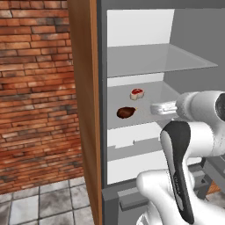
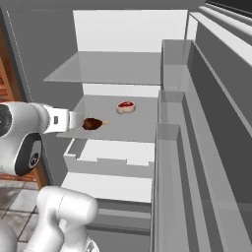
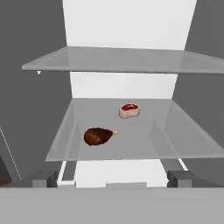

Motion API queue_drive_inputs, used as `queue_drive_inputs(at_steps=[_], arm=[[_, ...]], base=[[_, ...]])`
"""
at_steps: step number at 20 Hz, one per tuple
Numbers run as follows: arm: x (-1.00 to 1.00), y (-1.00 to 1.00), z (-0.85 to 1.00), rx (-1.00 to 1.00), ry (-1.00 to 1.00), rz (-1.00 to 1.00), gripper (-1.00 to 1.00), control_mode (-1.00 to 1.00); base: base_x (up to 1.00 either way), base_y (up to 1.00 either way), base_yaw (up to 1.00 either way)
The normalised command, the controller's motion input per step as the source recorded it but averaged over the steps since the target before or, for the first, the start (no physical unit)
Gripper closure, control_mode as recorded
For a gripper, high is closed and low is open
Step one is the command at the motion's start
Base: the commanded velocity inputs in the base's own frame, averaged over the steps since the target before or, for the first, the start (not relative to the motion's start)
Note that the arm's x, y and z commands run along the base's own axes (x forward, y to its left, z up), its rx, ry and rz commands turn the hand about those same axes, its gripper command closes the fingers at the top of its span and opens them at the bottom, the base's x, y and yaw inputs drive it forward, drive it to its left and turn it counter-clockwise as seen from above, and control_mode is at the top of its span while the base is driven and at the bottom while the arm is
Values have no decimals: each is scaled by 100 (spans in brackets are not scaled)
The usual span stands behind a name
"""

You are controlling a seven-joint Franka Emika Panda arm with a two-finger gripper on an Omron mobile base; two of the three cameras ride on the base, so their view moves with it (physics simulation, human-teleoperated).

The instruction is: Place the steak on the counter behind the older steak on the same shelf of the fridge to maintain FIFO order. Close the fridge door when finished.

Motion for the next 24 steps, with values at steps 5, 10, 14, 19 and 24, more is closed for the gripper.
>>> queue_drive_inputs(at_steps=[5, 10, 14, 19, 24], arm=[[-80, 26, -40, -5, 11, 0, -100, -100], [-9, 2, -19, -2, 6, 0, -100, -100], [2, 0, 0, 0, 2, 0, -100, -100], [0, -30, -7, 5, 0, 0, -100, -100], [-7, -3, -21, 0, 0, 0, -100, -100]], base=[[0, 0, 0], [0, 0, 0], [0, 0, 0], [0, 0, 0], [0, 0, 0]])
